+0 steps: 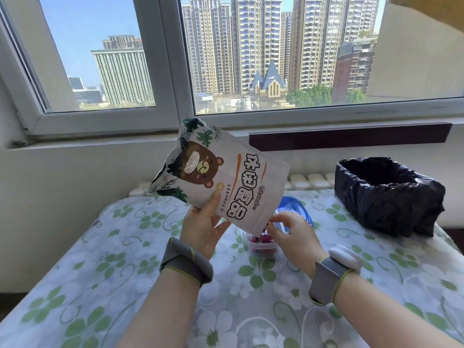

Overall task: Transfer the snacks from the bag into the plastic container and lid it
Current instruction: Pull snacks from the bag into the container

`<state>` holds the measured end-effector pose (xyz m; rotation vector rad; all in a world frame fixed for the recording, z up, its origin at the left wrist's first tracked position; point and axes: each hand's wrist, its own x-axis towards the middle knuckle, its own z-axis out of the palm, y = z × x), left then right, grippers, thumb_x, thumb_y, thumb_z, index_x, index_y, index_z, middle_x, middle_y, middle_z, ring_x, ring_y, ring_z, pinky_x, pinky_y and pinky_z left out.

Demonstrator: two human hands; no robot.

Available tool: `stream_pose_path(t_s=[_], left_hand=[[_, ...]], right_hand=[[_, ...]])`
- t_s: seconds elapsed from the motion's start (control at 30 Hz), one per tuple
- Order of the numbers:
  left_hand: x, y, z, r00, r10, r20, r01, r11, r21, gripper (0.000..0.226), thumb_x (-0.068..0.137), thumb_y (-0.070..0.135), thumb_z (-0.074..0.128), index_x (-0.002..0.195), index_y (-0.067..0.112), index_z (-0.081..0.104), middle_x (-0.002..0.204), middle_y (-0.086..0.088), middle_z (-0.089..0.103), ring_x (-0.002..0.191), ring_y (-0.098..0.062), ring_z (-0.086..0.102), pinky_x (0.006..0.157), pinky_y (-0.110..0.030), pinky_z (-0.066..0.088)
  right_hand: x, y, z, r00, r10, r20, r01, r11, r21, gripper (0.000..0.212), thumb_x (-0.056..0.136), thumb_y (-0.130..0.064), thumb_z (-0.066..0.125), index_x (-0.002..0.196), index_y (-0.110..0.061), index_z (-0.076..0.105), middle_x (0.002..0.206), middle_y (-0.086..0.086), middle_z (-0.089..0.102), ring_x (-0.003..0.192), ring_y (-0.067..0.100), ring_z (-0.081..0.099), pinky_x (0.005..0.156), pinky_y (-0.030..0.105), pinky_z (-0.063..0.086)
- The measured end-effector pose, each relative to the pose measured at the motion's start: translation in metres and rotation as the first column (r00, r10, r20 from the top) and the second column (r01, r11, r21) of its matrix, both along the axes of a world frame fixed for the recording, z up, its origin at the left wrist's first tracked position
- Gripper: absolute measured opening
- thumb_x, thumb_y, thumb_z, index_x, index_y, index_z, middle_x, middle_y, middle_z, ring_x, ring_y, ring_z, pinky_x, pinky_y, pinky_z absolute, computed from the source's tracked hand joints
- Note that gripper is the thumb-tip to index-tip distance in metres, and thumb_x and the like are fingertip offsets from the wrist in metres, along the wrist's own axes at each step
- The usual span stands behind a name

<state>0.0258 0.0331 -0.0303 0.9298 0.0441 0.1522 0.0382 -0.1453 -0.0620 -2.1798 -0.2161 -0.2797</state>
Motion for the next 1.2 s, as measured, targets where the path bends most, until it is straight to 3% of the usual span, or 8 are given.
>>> stream_pose_path(t_s=[0.23,0.4,0.5,0.67,0.93,1.2], left_hand=[[-0.001,-0.001,-0.001,0.999,0.025,-0.039,-0.027,0.999,-0.045,0.030,0.086,0.019,0.063,0.116,0.020,0.060,0.107,-0.006,0.073,0.102,-0.023,0.068,0.069,-0.038,0.057],[-0.001,-0.001,0.001,1.000,0.018,-0.022,-0.019,0.998,-0.053,0.027,0.088,0.019,0.061,0.115,0.021,0.059,0.106,-0.006,0.073,0.103,-0.024,0.067,0.069,-0.038,0.059],[-0.001,0.000,0.003,1.000,0.013,-0.010,-0.013,0.998,-0.064,0.033,0.089,0.019,0.060,0.121,0.019,0.057,0.110,-0.008,0.072,0.105,-0.025,0.067,0.072,-0.039,0.060],[-0.001,0.002,0.001,0.999,0.034,-0.030,-0.036,0.997,-0.068,0.034,0.089,0.014,0.058,0.123,0.016,0.056,0.115,-0.011,0.069,0.109,-0.028,0.064,0.081,-0.044,0.057],[-0.001,0.001,0.003,0.998,0.055,0.013,-0.055,0.998,0.036,0.041,0.084,0.011,0.065,0.123,0.009,0.054,0.111,-0.012,0.071,0.105,-0.026,0.067,0.072,-0.039,0.059],[0.002,0.002,-0.001,0.994,0.097,-0.049,-0.099,0.995,-0.033,0.027,0.084,0.013,0.065,0.111,0.012,0.060,0.104,-0.012,0.072,0.103,-0.027,0.068,0.070,-0.040,0.060]], right_hand=[[-0.003,-0.003,0.001,1.000,0.007,-0.025,-0.005,0.998,0.058,0.054,0.082,-0.019,0.062,0.133,-0.029,0.044,0.131,-0.002,0.051,0.118,0.019,0.049,0.103,0.038,0.040],[-0.002,0.000,0.001,0.998,0.052,-0.046,-0.052,0.999,-0.009,0.029,0.082,-0.014,0.061,0.111,-0.018,0.066,0.127,0.004,0.050,0.125,0.020,0.042,0.106,0.029,0.031],[-0.003,0.001,0.000,0.996,0.031,-0.079,-0.031,1.000,-0.002,0.025,0.082,-0.009,0.057,0.103,-0.015,0.070,0.129,0.003,0.047,0.129,0.019,0.039,0.104,0.023,0.027],[-0.006,0.000,0.004,1.000,0.015,-0.019,-0.014,0.999,0.032,0.037,0.080,-0.004,0.051,0.112,-0.017,0.064,0.122,0.001,0.058,0.120,0.017,0.047,0.105,0.030,0.035],[-0.006,0.001,0.003,0.998,-0.024,-0.053,0.029,0.996,0.085,0.034,0.081,-0.005,0.052,0.113,-0.016,0.059,0.123,0.004,0.057,0.115,0.019,0.049,0.099,0.032,0.039],[-0.009,0.002,0.007,0.999,-0.007,-0.044,0.010,0.998,0.056,0.035,0.084,-0.016,0.058,0.119,-0.018,0.058,0.127,0.004,0.055,0.119,0.019,0.048,0.103,0.034,0.038]])
